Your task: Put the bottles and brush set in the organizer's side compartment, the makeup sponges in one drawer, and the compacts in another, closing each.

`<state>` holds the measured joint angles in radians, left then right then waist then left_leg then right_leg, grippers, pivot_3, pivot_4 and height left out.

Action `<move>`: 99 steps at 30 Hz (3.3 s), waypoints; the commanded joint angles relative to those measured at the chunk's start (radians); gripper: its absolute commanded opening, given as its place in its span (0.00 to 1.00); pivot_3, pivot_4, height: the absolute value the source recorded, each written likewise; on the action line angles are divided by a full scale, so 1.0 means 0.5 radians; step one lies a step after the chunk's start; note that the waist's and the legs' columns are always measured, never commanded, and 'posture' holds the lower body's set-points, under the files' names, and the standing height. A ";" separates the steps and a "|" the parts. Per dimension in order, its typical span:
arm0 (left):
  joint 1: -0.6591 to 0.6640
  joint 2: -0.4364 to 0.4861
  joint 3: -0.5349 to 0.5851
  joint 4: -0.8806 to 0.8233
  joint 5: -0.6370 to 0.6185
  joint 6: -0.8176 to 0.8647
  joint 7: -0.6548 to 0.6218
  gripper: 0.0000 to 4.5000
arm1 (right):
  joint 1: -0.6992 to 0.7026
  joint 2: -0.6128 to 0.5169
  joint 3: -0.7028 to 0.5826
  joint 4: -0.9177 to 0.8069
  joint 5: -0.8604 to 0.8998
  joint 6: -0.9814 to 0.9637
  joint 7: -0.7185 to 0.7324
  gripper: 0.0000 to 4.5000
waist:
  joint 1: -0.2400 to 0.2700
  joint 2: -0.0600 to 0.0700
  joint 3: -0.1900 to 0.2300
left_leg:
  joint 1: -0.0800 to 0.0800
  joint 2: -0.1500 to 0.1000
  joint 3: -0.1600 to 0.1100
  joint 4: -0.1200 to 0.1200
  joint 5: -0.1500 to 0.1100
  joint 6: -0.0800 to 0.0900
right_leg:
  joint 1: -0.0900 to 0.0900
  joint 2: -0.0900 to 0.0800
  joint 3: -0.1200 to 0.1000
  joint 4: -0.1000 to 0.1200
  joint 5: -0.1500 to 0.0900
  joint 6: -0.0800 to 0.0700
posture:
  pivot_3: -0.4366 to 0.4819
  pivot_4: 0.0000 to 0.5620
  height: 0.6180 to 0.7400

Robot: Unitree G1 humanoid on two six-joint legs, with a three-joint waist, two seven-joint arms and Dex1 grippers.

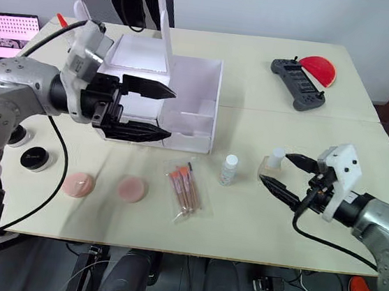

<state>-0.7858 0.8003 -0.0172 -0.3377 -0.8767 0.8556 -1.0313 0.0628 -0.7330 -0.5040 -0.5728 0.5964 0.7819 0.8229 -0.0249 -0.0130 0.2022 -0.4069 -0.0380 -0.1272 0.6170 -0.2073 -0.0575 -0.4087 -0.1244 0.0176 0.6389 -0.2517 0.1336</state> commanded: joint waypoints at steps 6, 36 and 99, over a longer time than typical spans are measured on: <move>-0.009 0.007 0.076 -0.121 0.012 0.011 0.085 1.00 | -0.112 -0.015 0.133 0.152 -0.052 -0.192 -0.073 1.00 | 0.023 0.000 0.000 | 0.000 0.001 0.000 0.000 0.000 0.000 | 0.001 0.001 0.000 -0.003 0.001 -0.001 | 0.48 0.27 1.00; 0.040 0.035 0.114 -0.142 0.040 0.019 0.089 1.00 | -0.075 -0.074 0.196 0.368 -0.106 -0.422 -0.049 0.17 | 0.022 0.000 0.000 | 0.000 0.001 0.000 -0.002 0.000 0.000 | 0.003 0.001 0.000 -0.008 0.004 0.002 | 0.48 0.27 1.00; 0.849 0.302 0.679 -0.467 -0.004 -0.137 0.427 1.00 | -1.625 0.453 1.231 0.469 -0.239 0.497 -0.645 0.90 | 0.009 -0.002 0.001 | -0.004 0.008 -0.002 -0.008 0.000 0.000 | -0.003 0.011 0.000 -0.017 0.011 -0.006 | 0.48 0.27 1.00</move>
<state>-0.3476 0.9346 0.3147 -0.5649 -0.8733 0.7983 -0.8082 -0.7186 -0.4922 0.1586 -0.2882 0.4574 1.0290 0.4840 -0.0202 -0.0139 0.2025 -0.4088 -0.0342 -0.1283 0.6131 -0.2072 -0.0575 -0.4104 -0.1192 0.0175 0.6307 -0.2462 0.1305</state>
